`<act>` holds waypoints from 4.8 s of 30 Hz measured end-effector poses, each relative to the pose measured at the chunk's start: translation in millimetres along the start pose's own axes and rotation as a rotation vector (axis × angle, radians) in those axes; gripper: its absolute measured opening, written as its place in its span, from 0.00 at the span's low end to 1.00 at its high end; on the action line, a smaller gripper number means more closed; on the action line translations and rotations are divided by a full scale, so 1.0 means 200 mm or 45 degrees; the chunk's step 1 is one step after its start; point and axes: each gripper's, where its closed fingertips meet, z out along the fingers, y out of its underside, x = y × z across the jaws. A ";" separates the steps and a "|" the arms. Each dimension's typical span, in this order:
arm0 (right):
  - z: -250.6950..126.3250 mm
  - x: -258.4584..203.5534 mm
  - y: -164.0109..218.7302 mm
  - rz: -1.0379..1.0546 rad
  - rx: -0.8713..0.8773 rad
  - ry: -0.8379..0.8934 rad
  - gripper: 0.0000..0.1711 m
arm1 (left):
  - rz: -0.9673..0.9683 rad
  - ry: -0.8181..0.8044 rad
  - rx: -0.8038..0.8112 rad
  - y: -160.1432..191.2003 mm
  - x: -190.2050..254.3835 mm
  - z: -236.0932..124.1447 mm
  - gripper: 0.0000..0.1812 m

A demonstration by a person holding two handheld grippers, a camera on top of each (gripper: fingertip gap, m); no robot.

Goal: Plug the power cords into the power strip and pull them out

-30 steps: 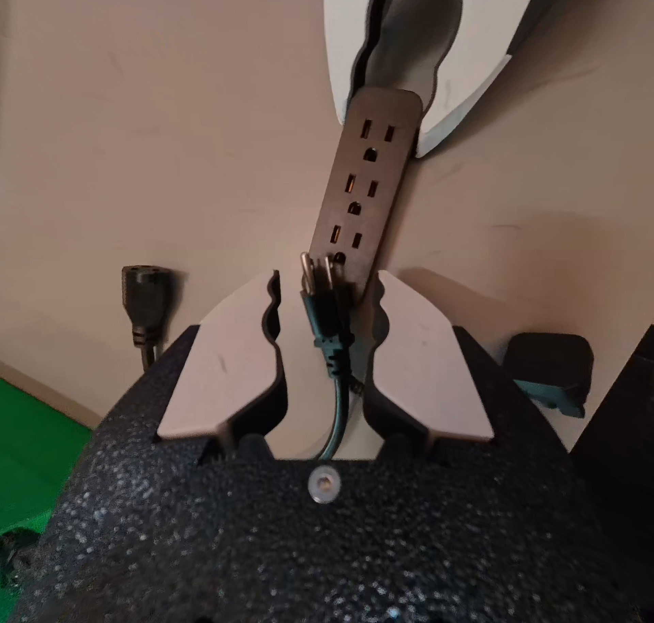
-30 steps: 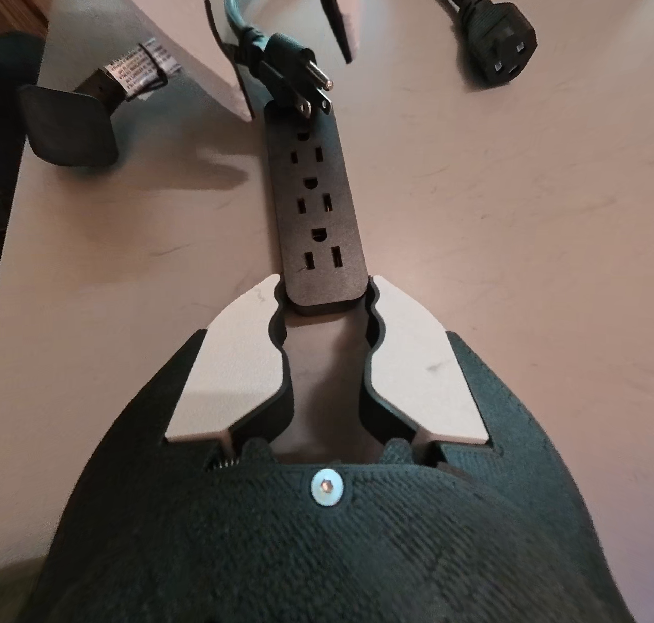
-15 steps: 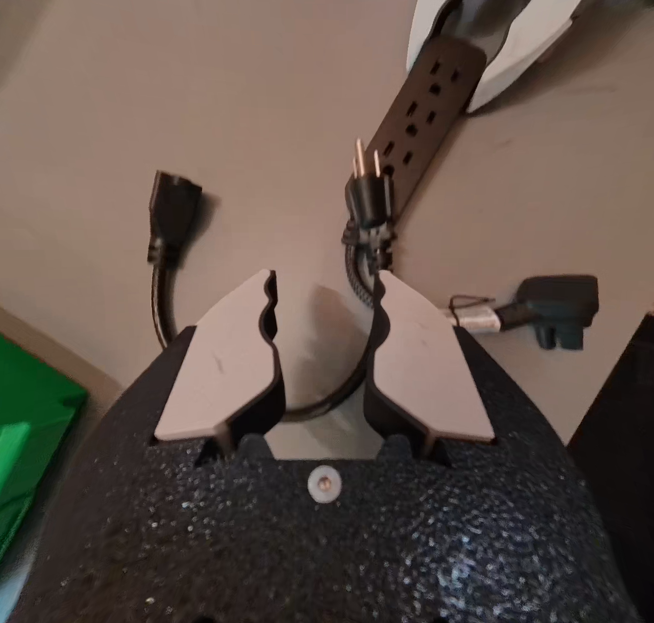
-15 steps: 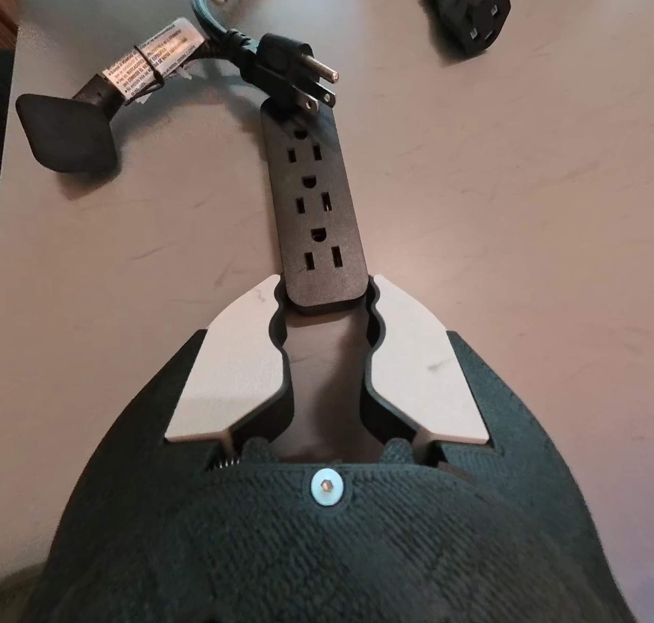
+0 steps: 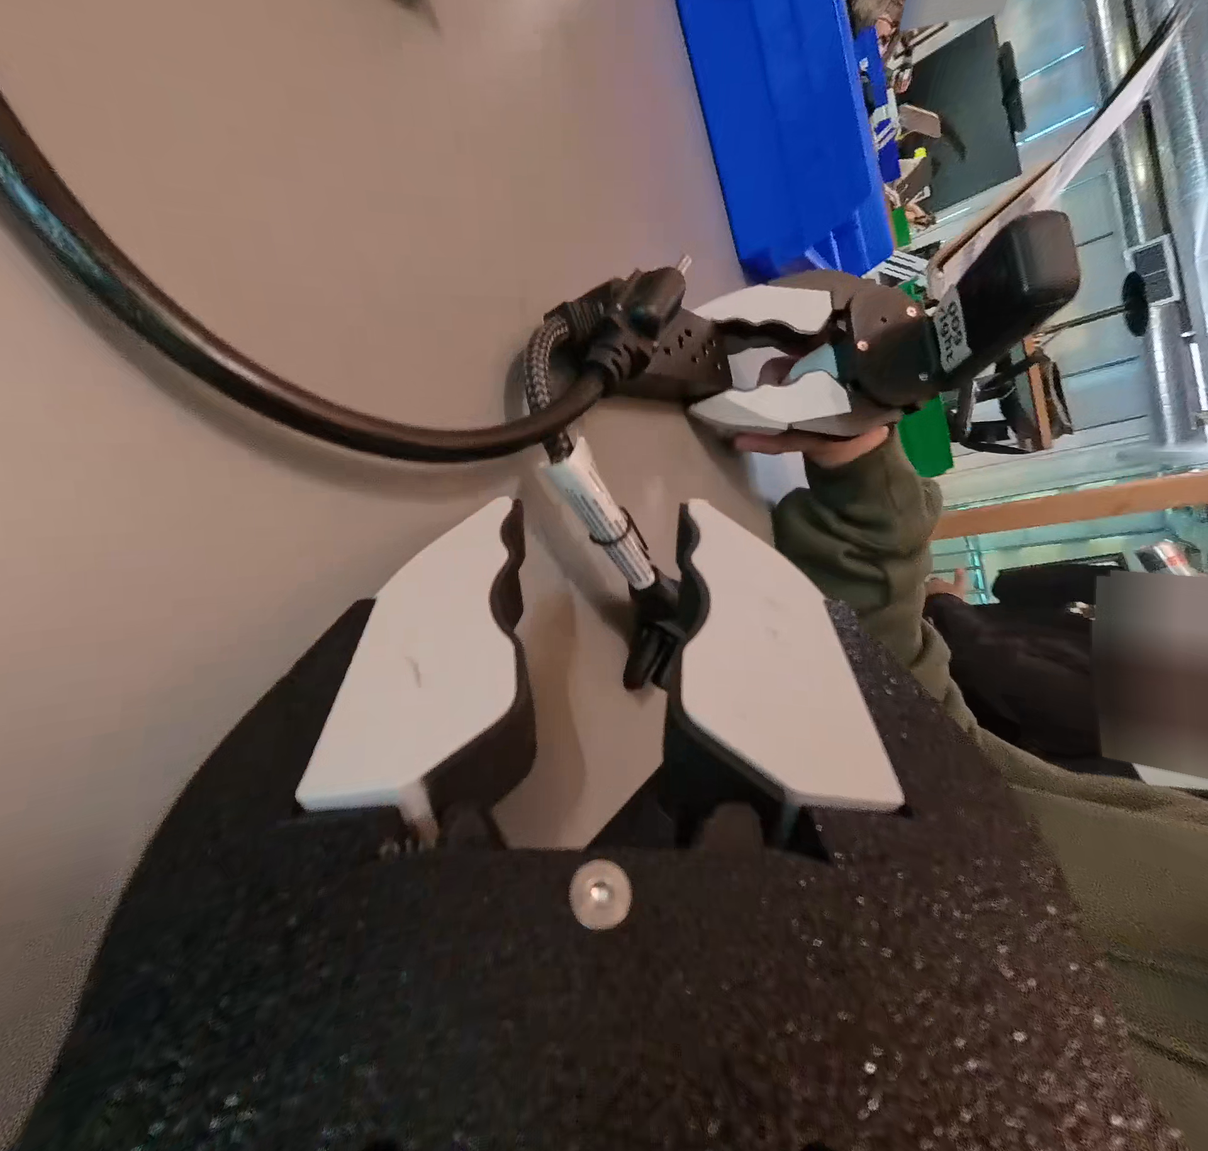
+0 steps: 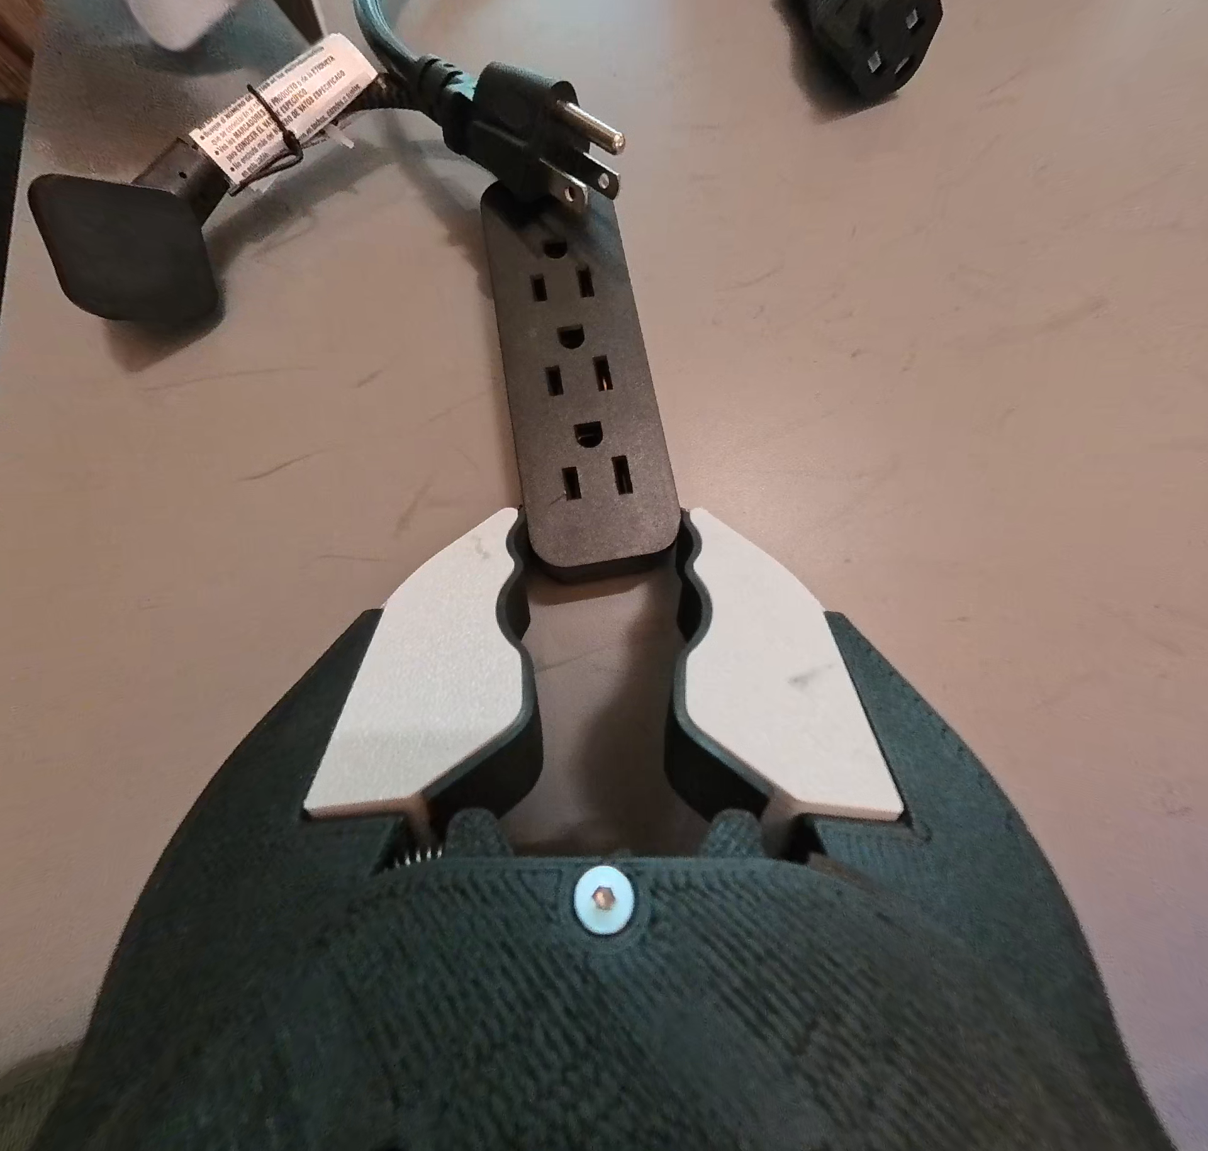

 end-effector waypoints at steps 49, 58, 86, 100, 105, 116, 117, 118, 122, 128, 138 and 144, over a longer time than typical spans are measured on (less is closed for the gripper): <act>-0.01 0.00 0.00 0.018 -0.001 0.019 0.25 | 0.730 -0.479 0.309 -0.57 0.01 0.01 0.02; -0.01 0.00 0.00 0.019 -0.001 0.019 0.25 | 1.480 -0.546 -0.438 -0.39 -0.25 0.18 0.16; -0.01 0.00 0.00 0.016 -0.001 0.017 0.25 | 1.793 -0.731 -2.451 -0.35 0.28 -0.14 0.05; -0.01 0.01 0.00 0.018 0.000 0.019 0.25 | 1.961 -0.303 -1.482 -0.39 0.19 0.53 0.00; -0.01 0.01 0.00 0.015 0.000 0.016 0.25 | 1.365 -0.542 -1.470 -0.45 0.08 0.45 0.10; -0.01 0.01 0.00 0.014 0.000 0.015 0.25 | 0.983 -0.614 -1.836 -0.27 -0.02 0.50 0.17; -0.01 0.01 0.00 0.014 0.000 0.015 0.25 | 0.976 -0.591 -1.845 -0.27 -0.02 0.51 0.17; -0.01 0.01 0.00 0.014 0.000 0.015 0.25 | 0.967 -0.560 -1.853 -0.26 -0.01 0.51 0.15; -0.01 0.01 0.00 0.014 0.000 0.014 0.25 | 0.860 -0.429 -1.865 -0.25 -0.01 0.49 0.08; -0.01 0.01 0.00 0.014 0.000 0.014 0.25 | 1.136 -0.417 -1.657 -0.31 -0.06 0.48 0.04; -0.01 0.01 0.00 0.014 0.000 0.015 0.25 | 1.277 -0.025 -0.603 -0.50 0.30 0.41 0.04; -0.01 0.01 0.00 0.014 0.000 0.015 0.25 | 1.346 0.405 -0.208 -0.42 0.54 0.33 0.04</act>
